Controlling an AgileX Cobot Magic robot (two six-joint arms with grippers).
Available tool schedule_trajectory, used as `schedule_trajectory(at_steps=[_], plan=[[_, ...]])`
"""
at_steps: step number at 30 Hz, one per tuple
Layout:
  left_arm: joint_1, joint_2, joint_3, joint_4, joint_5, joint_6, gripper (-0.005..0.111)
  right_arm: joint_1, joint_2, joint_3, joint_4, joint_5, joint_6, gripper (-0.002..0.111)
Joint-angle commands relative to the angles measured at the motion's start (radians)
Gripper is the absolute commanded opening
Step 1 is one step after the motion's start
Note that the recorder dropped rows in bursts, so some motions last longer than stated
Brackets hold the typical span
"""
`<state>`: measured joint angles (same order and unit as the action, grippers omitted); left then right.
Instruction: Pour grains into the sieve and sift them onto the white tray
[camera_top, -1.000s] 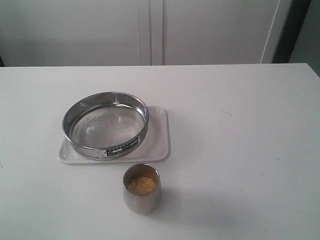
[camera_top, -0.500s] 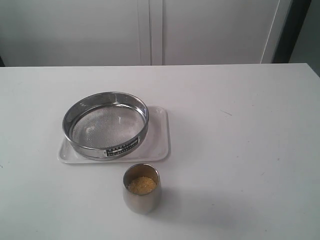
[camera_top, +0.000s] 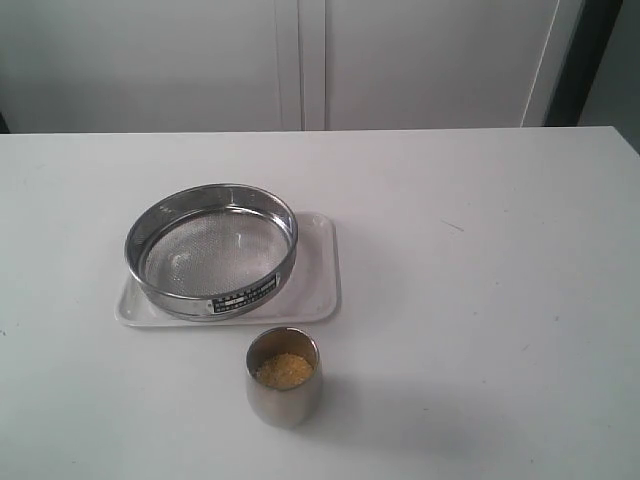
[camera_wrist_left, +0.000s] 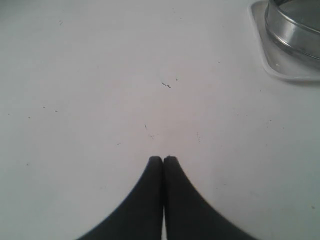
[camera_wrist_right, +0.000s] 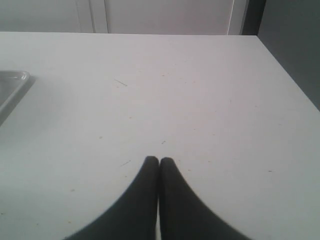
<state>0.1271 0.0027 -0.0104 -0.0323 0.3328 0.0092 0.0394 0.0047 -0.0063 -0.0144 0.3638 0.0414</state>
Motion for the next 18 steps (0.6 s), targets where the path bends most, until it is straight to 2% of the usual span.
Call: schedule_trajectory(at_steps=[1,6,18], plan=[[0.000,-0.003,0.010,-0.004,0.009,-0.009,0.000,-0.001,-0.005,0.006,-0.008,-0.014,-0.004,0.000],[0.000,-0.003,0.010,-0.004,0.009,-0.009,0.000,-0.001,-0.005,0.006,-0.051,-0.064,-0.004,0.000],[0.000,-0.003,0.010,-0.004,0.009,-0.009,0.000,-0.001,-0.005,0.006,-0.049,-0.494,-0.004,0.000]])
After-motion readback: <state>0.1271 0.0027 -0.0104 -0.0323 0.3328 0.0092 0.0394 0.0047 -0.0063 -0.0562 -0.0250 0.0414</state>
